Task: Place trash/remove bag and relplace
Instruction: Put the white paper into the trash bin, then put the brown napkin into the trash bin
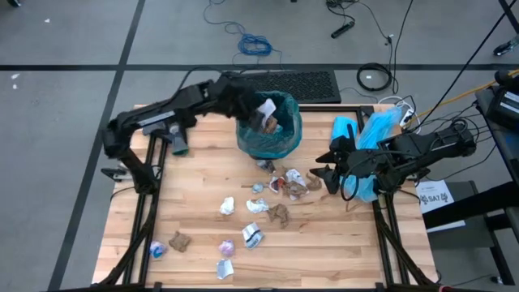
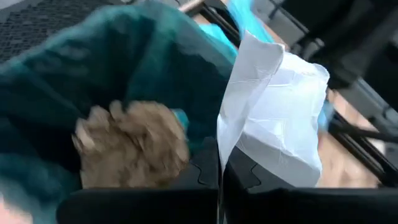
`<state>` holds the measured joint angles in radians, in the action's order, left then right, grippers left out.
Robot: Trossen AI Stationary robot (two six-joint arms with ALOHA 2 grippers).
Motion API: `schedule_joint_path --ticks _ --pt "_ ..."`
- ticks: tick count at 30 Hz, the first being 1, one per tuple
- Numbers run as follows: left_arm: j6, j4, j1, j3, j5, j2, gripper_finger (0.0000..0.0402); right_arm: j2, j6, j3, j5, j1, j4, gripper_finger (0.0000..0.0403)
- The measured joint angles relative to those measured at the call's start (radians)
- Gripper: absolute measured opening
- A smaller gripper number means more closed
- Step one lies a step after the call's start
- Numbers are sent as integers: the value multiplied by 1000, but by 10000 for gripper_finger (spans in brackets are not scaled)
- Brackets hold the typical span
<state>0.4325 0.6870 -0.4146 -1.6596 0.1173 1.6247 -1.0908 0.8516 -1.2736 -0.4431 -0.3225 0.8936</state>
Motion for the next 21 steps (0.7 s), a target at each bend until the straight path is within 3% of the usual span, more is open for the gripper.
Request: schedule_joint_path --ticks 4,9,16,21 --pt "49 -99 -47 0 9 58 16 0 0 0 0 0 0 217" --pt "59 -206 -83 0 94 93 66 0 0 0 0 0 0 217" --pt "59 -253 -97 0 113 92 141 0 0 0 0 0 1 217" --pt "101 -243 -97 0 211 75 154 0 -3 0 0 0 10 217"
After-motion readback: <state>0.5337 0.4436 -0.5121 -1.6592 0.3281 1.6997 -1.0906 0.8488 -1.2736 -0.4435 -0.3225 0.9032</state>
